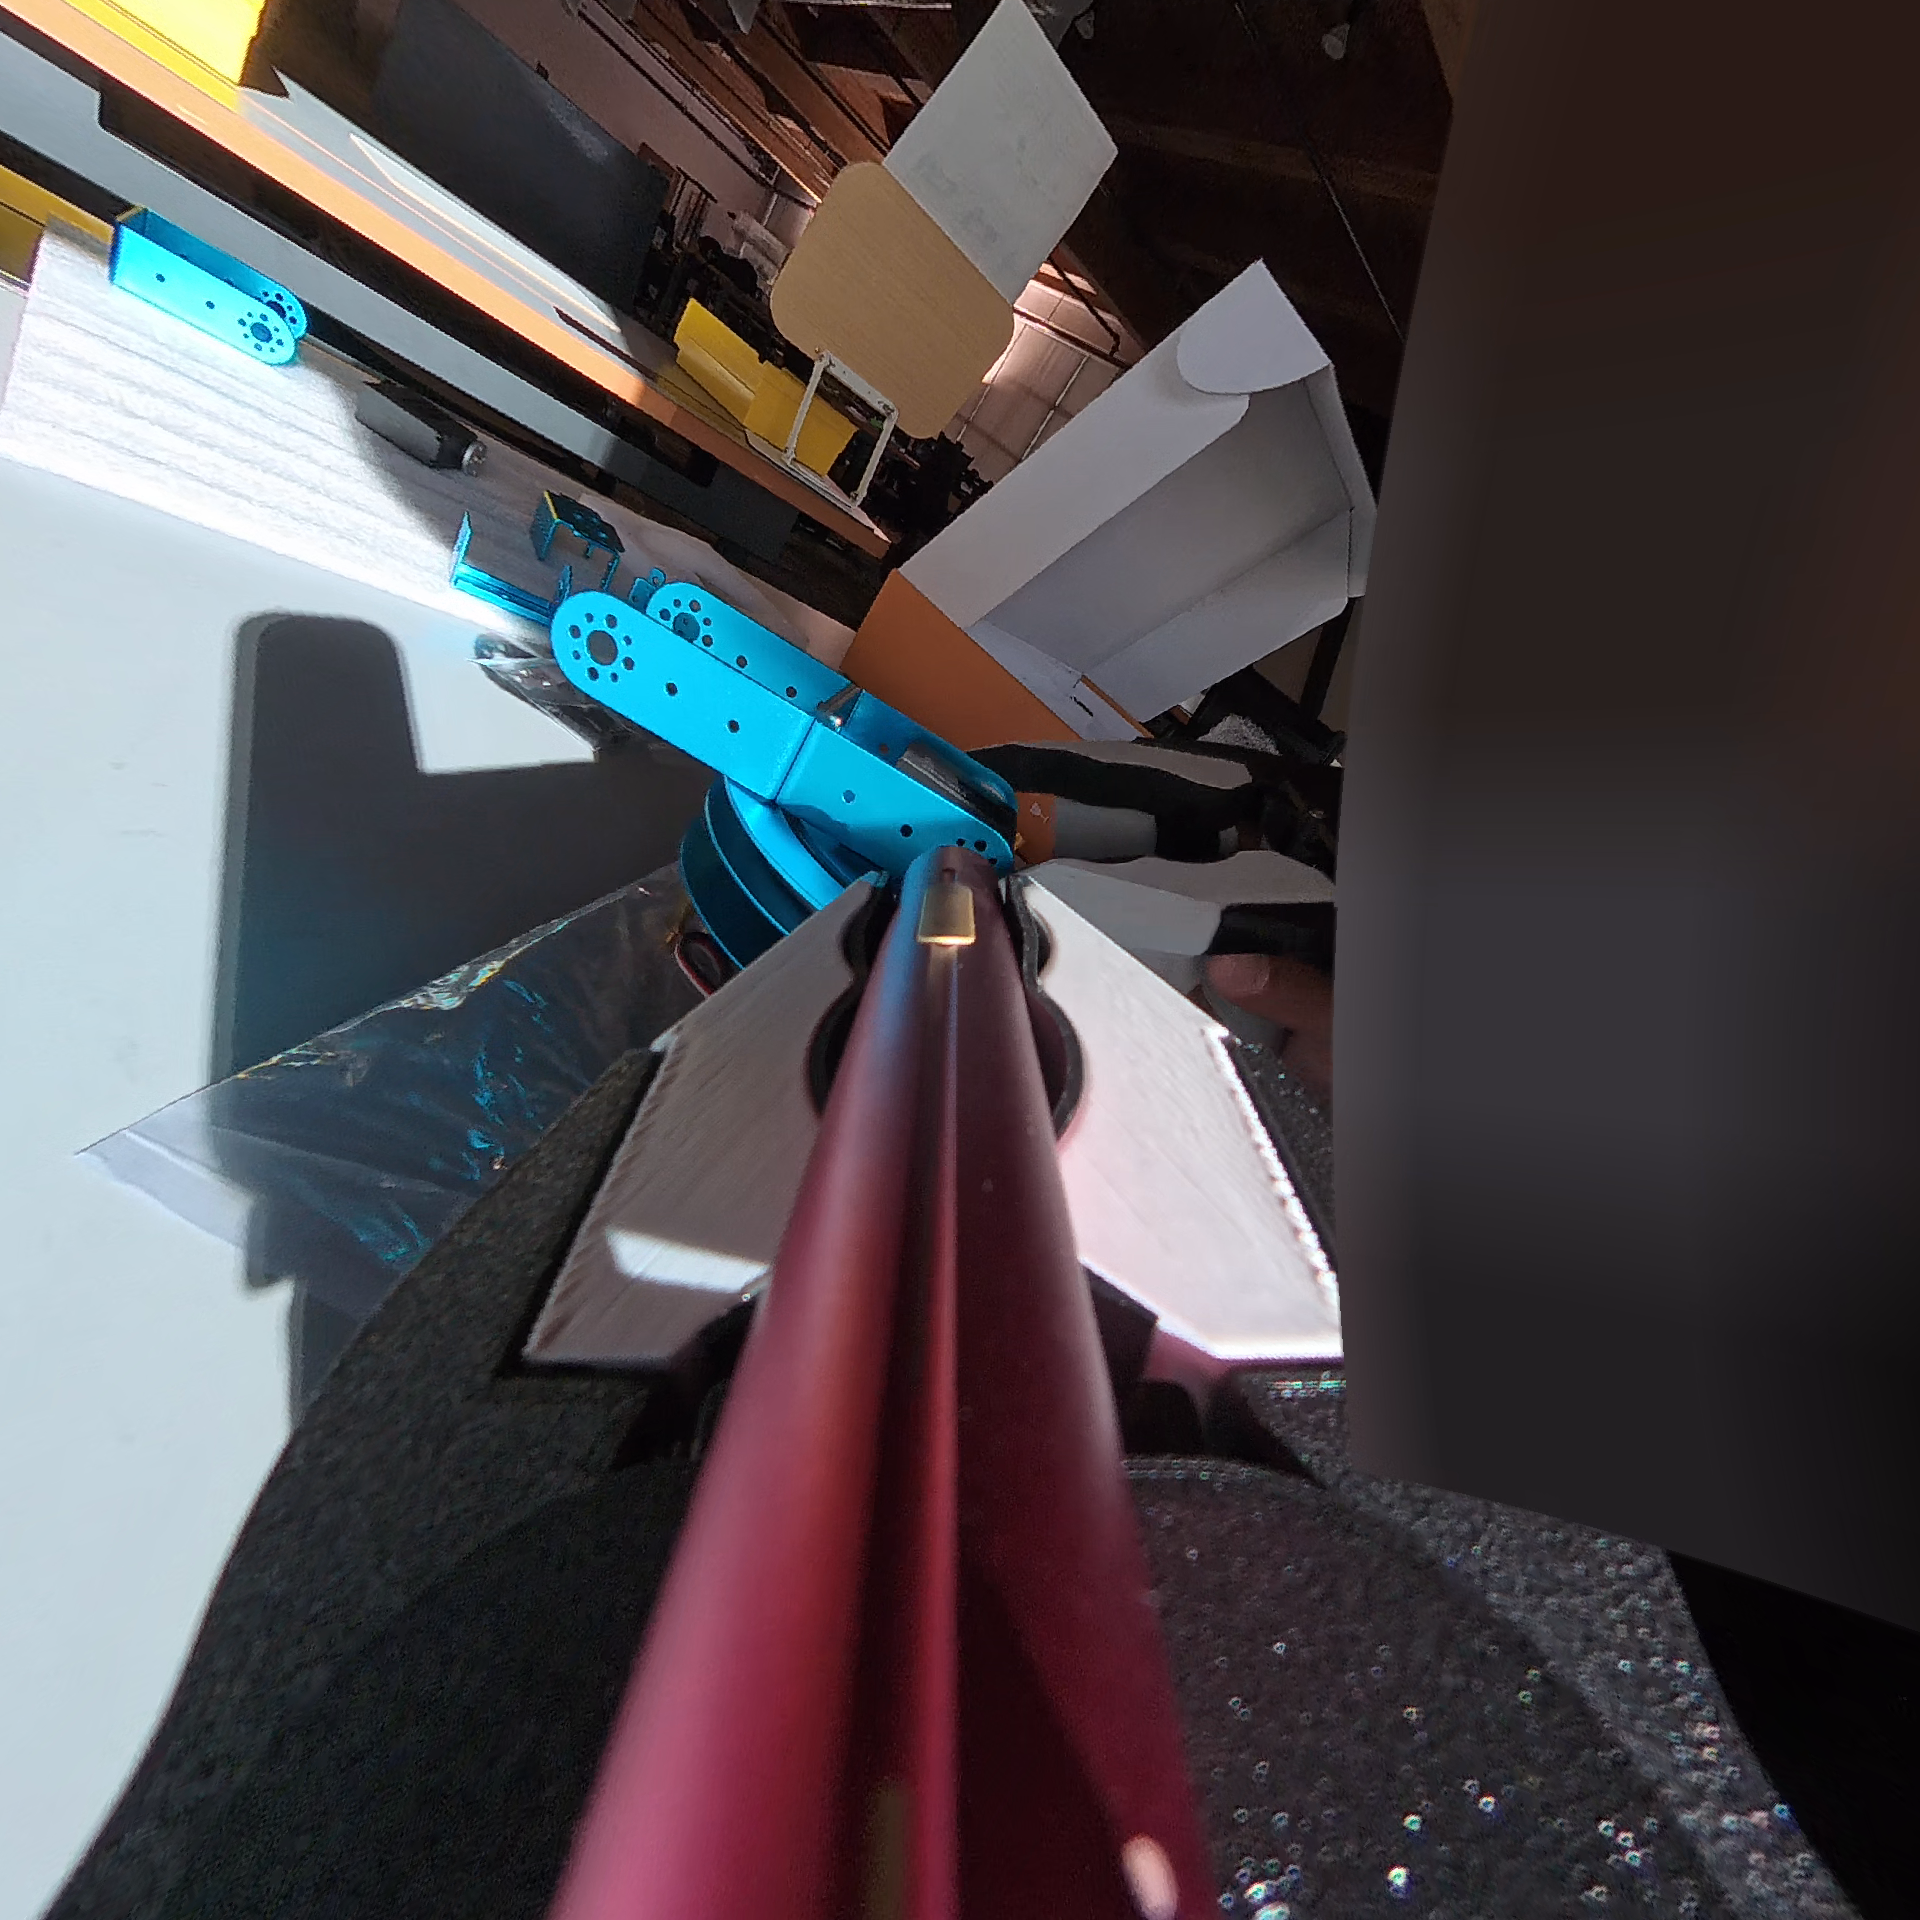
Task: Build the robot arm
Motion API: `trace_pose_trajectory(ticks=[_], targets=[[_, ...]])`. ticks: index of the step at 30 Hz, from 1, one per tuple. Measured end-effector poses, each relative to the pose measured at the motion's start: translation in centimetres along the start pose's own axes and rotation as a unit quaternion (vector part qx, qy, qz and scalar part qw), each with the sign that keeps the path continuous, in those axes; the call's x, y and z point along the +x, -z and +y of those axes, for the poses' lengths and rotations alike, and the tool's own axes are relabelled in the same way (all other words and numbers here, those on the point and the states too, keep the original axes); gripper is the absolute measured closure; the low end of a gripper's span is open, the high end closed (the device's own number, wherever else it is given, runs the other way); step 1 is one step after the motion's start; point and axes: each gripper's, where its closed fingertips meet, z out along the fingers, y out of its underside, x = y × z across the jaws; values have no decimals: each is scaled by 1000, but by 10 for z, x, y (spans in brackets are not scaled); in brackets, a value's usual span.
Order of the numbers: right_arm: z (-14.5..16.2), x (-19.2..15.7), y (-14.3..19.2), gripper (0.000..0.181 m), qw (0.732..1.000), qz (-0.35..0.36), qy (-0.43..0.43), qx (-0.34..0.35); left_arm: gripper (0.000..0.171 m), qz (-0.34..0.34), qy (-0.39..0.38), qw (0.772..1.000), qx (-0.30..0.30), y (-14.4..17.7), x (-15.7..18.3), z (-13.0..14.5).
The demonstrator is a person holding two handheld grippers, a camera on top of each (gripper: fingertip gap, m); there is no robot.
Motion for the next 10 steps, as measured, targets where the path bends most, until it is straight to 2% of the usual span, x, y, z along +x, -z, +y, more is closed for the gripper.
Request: trace_pose_trajectory(ticks=[3,6,10], targets=[[-9,-2,4,110,997,-32,-73,21,150,3,1,1000,1,0,0,-1],[-5,2,1,117,998,-12,-51,17,150,5,5,1000,5,0,-1,-1],[-3,1,-1,117,1000,4,-26,16,150,14,8,1000,0,-2,0,0]])
